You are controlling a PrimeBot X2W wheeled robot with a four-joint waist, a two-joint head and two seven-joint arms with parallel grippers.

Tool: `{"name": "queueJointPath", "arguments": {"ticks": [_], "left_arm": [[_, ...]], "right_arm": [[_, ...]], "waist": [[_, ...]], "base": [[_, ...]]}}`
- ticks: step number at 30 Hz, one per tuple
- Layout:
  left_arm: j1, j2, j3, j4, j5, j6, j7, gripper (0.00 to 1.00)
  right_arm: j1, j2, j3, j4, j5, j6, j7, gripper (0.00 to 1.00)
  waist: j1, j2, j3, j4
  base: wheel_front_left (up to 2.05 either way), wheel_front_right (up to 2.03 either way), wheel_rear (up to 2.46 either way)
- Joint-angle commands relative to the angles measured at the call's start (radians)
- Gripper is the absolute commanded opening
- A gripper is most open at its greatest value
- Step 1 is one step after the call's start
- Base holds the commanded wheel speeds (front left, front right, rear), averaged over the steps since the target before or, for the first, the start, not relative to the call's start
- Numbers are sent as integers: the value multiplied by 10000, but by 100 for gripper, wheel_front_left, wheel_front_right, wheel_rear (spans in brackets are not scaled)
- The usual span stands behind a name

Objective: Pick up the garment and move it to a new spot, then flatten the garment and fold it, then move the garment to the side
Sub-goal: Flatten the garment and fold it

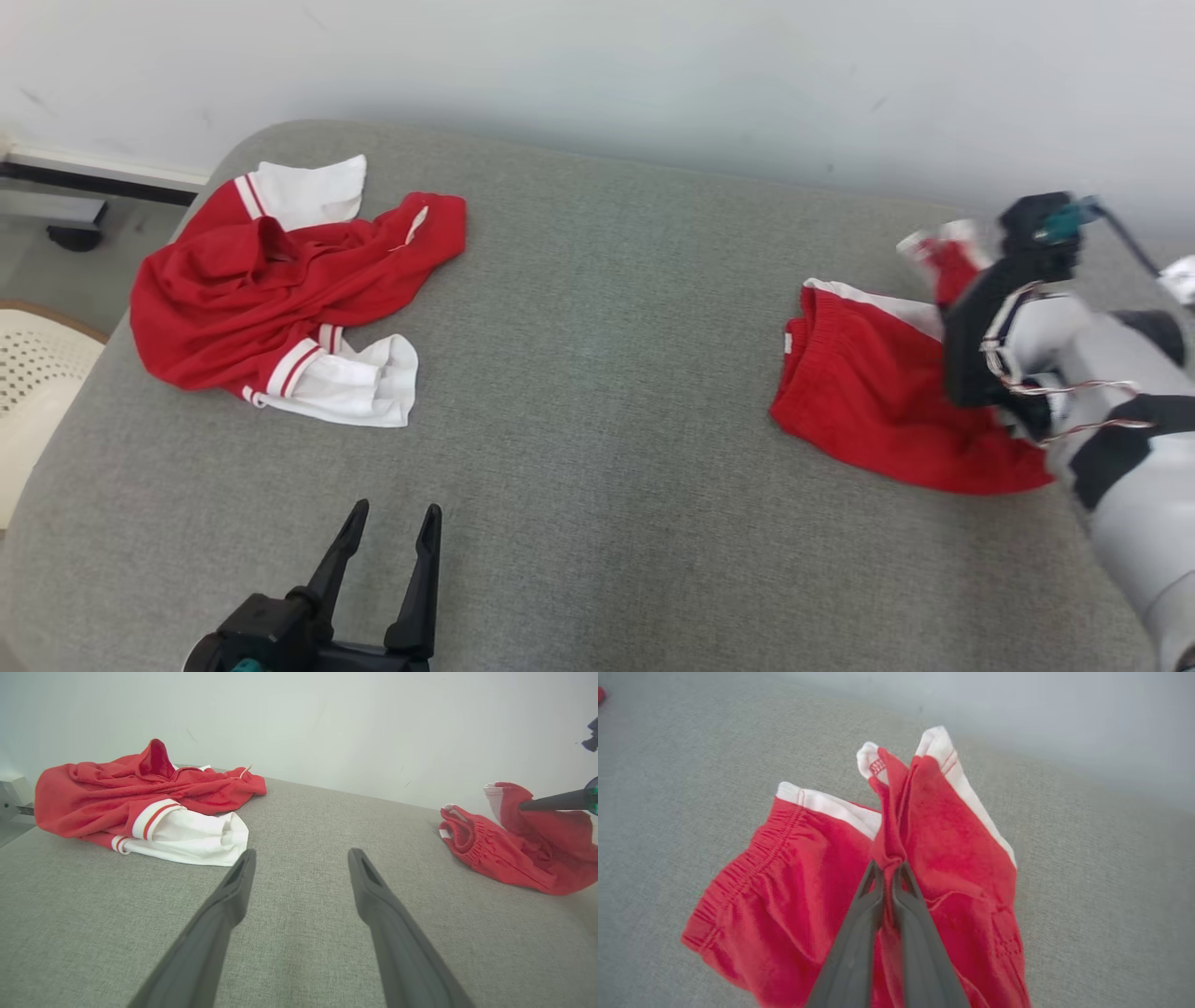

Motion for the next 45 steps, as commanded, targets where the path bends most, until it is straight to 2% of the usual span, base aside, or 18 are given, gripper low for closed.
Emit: {"name": "queueJointPath", "arguments": {"ticks": [1,9,18,19,20,21,28,32,37,38,39,40,45], "left_arm": [[10,-41,-22,18,-112,-19,15,100],[-55,-104,-232,56,-73,-41,41,100],[-19,-93,-251,172,-172,-7,-7,100],[-11,-80,-251,178,-187,-9,-15,100],[-15,-74,-251,190,-200,-11,-22,100],[-23,-74,-255,199,-188,-5,-28,100],[66,-2,-186,207,-233,98,-59,100],[142,53,-148,123,-242,142,-76,100],[193,98,-185,44,-252,147,-84,100],[190,102,-193,37,-243,156,-91,100],[178,96,-202,26,-240,163,-99,100],[153,88,-213,21,-236,165,-98,100],[14,51,-214,-21,-194,197,-120,100]], "right_arm": [[119,259,88,-144,-30,-20,173,0],[38,889,-14,33,-40,-20,313,0],[-157,1420,-419,949,-153,-20,-239,0],[-158,1460,-473,1002,-144,-20,-330,3],[-141,1495,-516,1058,-143,-20,-389,82],[-136,1551,-574,1096,-97,-20,-451,100],[-347,1540,-803,926,173,-20,-734,100],[-328,1013,-890,690,265,-20,-1078,100],[16,382,-829,1015,-102,-20,-1330,100],[107,336,-844,1069,-122,-20,-1335,42],[193,315,-842,1107,-160,-20,-1381,12],[301,324,-811,1145,-186,-20,-1377,0],[749,678,-477,1217,-430,-20,-1412,0]], "waist": [[1,0,-6,146],[1,0,73,477],[1,0,67,873],[1,0,70,895],[1,0,68,915],[1,0,63,928],[1,0,-107,766],[1,0,-244,561],[1,0,-360,353],[1,0,-361,335],[1,0,-356,322],[1,0,-341,319],[1,0,-229,359]], "base": [[0,0,0],[0,0,0],[0,0,0],[0,0,0],[0,0,0],[0,0,0],[0,0,0],[0,0,0],[0,0,0],[0,0,0],[0,0,0],[0,0,0],[0,0,0]]}}
